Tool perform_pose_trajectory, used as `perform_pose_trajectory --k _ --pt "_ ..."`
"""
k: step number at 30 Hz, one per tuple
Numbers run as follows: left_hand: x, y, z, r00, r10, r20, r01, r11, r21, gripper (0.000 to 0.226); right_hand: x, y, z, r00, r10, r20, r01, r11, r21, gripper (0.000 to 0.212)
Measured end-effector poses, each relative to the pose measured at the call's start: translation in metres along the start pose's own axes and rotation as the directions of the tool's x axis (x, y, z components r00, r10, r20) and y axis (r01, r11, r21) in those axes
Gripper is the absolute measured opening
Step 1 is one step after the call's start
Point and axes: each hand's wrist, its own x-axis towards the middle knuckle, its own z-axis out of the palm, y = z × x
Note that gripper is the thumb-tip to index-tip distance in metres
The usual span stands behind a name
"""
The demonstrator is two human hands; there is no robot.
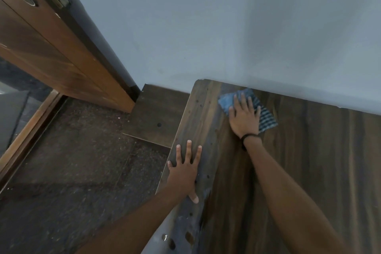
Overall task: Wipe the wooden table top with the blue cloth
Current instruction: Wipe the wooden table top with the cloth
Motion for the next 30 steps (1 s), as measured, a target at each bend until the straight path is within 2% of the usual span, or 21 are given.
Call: perform_pose_trajectory --k 2,4,9,11,15,17,19,22,23,28,30 --pt "0.0 -0.002 -0.001 1.0 0.009 -0.003 -0.009 1.0 -0.017 0.165 -0.041 0.009 0.005 1.0 -0.015 -0.005 0.015 1.0 -0.023 0.055" --pt "0.002 -0.002 -0.001 1.0 0.011 -0.009 -0.011 1.0 -0.011 0.165 -0.055 0.023 0.002 0.999 0.039 -0.024 -0.04 0.999 -0.032 0.055" --pt "0.004 0.0 -0.001 1.0 -0.003 -0.006 0.003 1.0 0.013 0.164 0.021 0.01 -0.014 0.981 0.192 -0.03 -0.191 0.981 0.04 0.058" --pt "0.003 -0.001 0.0 1.0 -0.004 -0.01 0.004 1.0 0.023 0.164 0.032 -0.002 -0.012 0.989 0.147 -0.003 -0.147 0.989 0.025 0.058" --pt "0.003 -0.001 0.0 1.0 -0.007 0.002 0.007 1.0 0.006 0.165 -0.015 0.006 -0.001 0.996 -0.076 0.05 0.08 0.994 -0.069 0.056" --pt "0.004 -0.002 -0.001 1.0 0.001 0.008 -0.001 1.0 -0.005 0.165 -0.031 0.024 -0.002 0.994 -0.078 0.072 0.085 0.991 -0.103 0.056" --pt "0.005 0.001 -0.001 1.0 0.003 -0.002 -0.003 1.0 0.006 0.165 -0.021 0.034 -0.008 0.999 0.0 0.047 0.005 0.995 -0.1 0.057" --pt "0.003 0.0 -0.001 1.0 -0.005 -0.004 0.006 1.0 0.012 0.164 0.011 0.02 -0.012 0.985 0.174 0.01 -0.174 0.985 -0.004 0.058" --pt "0.003 0.0 0.0 1.0 -0.003 -0.002 0.003 1.0 0.013 0.164 0.015 0.013 -0.011 0.982 0.188 0.011 -0.188 0.982 0.006 0.058" --pt "0.002 -0.004 0.001 1.0 0.012 -0.004 -0.012 1.0 0.003 0.164 -0.025 0.027 -0.005 0.995 -0.08 0.068 0.086 0.991 -0.102 0.057" --pt "0.004 -0.003 0.001 1.0 0.01 -0.015 -0.01 1.0 0.011 0.164 -0.031 0.049 -0.012 0.999 -0.023 0.034 0.026 0.995 -0.097 0.058"
